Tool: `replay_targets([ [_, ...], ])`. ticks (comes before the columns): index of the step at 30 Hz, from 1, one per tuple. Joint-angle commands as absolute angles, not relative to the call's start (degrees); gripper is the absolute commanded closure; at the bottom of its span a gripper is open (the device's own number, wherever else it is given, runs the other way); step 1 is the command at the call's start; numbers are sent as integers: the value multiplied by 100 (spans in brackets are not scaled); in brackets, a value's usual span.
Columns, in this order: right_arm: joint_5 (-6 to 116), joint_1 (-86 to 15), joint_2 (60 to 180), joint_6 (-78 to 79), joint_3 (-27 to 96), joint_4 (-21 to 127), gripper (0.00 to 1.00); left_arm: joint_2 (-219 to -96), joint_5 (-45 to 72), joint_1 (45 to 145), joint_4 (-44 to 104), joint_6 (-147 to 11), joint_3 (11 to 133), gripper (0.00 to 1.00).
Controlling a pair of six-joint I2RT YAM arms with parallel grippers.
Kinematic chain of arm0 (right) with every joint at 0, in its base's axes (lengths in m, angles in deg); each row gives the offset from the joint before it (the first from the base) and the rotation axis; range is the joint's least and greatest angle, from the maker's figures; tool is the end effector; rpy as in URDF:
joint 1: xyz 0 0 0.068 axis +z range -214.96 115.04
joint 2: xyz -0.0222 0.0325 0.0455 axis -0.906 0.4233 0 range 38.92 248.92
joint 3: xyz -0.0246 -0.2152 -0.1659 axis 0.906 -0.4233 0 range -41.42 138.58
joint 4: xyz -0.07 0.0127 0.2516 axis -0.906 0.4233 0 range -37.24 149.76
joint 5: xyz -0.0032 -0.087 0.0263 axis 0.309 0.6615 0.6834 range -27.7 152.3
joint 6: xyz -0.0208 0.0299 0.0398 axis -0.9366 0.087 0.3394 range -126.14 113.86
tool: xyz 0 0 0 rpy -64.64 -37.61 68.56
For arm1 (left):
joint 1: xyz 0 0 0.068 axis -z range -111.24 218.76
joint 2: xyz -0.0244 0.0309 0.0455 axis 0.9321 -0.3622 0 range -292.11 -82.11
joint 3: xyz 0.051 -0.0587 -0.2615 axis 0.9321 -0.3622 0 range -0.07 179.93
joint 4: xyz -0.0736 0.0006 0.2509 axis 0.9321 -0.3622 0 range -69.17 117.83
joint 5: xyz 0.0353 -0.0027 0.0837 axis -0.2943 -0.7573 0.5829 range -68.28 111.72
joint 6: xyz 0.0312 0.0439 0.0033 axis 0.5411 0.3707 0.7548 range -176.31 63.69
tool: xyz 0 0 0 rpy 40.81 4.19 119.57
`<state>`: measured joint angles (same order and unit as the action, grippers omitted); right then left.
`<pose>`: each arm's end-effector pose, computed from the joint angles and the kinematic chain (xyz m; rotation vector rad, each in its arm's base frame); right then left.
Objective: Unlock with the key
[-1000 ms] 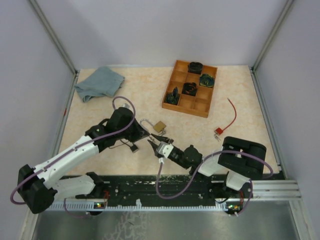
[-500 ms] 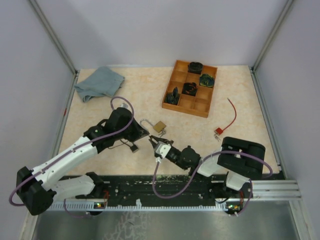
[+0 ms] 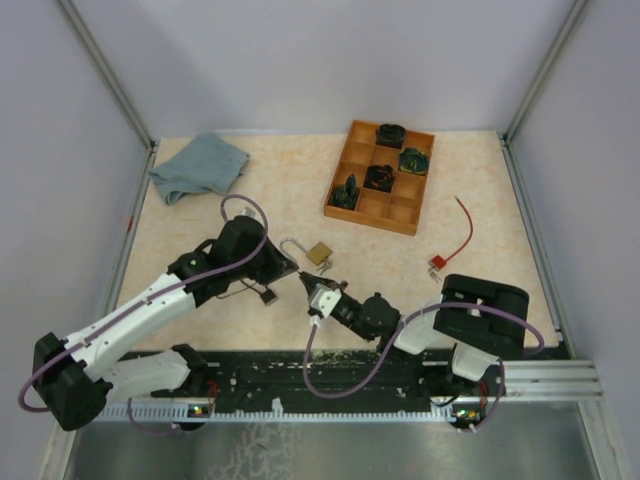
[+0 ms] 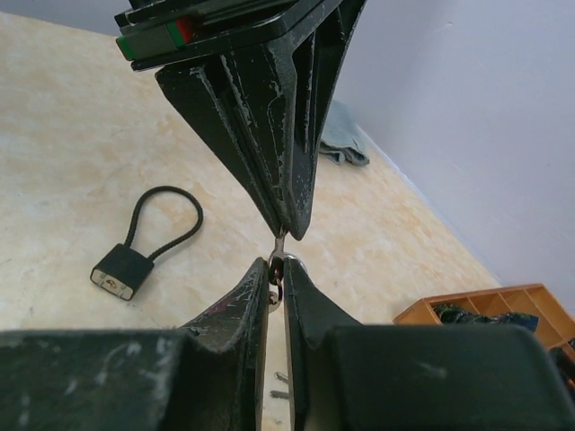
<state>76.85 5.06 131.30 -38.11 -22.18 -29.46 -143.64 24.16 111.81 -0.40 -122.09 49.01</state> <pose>0.0996 0.2475 0.1774 -0.9641 1.0528 0.3694 0.1687 -0.1554 0.2798 -0.5091 2.4100 -0.8889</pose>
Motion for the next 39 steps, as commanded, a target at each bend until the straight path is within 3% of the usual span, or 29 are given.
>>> replay_targets([
  [1, 7866, 619, 13176, -3778, -1963, -3275, 90, -14319, 2399, 11218, 45, -12301, 4819, 100],
  [5, 7971, 623, 13184, -3742, -1881, -3258, 100, -14320, 2325, 11218, 108, -12311, 4780, 100],
  [8, 7933, 624, 13034, -3503, -1884, -3154, 100, -14275, 2322, 11218, 124, -12271, 4734, 100],
  [10, 7890, 630, 12826, -3276, -1894, -2854, 100, -14193, 2465, 11218, 73, -12198, 4714, 94],
  [12, 7838, 616, 12555, -2950, -1892, -2414, 100, -14053, 2671, 11218, -45, -12089, 4701, 79],
  [14, 7675, 579, 12264, -2540, -1897, -1832, 100, -13880, 2900, 11218, -144, -11966, 4661, 56],
  [17, 7342, 424, 11816, -1746, -1955, -1183, 100, -13612, 3150, 11218, -273, -11779, 4571, 44],
  [23, 6526, -29, 11119, -67, -2085, -314, 100, -13314, 3593, 11218, -964, -11584, 4597, 38],
  [28, 6573, -130, 10706, 524, -2234, 119, 100, -13586, 3639, 11218, -1543, -11515, 4600, 32],
  [39, 6629, -141, 10539, 438, -2701, -247, 100, -15944, 3851, 11218, -2847, -11506, 5461, 22],
])
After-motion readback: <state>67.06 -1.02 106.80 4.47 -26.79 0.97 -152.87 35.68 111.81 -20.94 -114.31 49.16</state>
